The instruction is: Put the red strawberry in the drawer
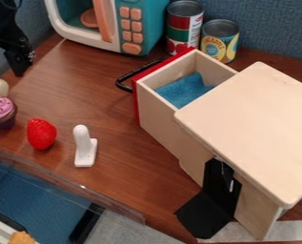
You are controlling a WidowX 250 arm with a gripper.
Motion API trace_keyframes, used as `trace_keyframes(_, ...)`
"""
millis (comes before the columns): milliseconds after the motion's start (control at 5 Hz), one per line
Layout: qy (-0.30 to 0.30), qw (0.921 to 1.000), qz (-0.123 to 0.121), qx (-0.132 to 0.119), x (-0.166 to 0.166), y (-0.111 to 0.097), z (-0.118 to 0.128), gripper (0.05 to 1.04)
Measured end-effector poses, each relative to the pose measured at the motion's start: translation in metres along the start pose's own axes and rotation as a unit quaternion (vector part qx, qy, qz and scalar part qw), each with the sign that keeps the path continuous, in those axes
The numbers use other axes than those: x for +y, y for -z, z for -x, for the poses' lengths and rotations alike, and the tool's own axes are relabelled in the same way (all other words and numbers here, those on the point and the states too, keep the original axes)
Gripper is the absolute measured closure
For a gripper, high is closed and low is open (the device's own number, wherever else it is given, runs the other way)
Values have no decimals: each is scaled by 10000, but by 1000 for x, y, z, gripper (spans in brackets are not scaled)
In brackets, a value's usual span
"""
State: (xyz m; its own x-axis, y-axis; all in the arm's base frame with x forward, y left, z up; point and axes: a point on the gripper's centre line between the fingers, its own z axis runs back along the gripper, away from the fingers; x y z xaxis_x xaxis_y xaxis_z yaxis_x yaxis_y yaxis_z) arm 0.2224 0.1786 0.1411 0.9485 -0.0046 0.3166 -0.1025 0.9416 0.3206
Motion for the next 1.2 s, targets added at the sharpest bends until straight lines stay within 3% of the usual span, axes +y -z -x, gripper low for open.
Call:
trace_keyframes(200, 27, 9999, 105, 90, -5, 5, 4, 83)
trace_keyframes(400, 165, 9992, 339, 93, -7, -3, 33, 83)
trace_keyframes(800, 693, 9937, 881, -22, -20, -4, 68, 83)
trace_keyframes(1200, 932, 9900, 1006, 324, -27, 31, 76, 83)
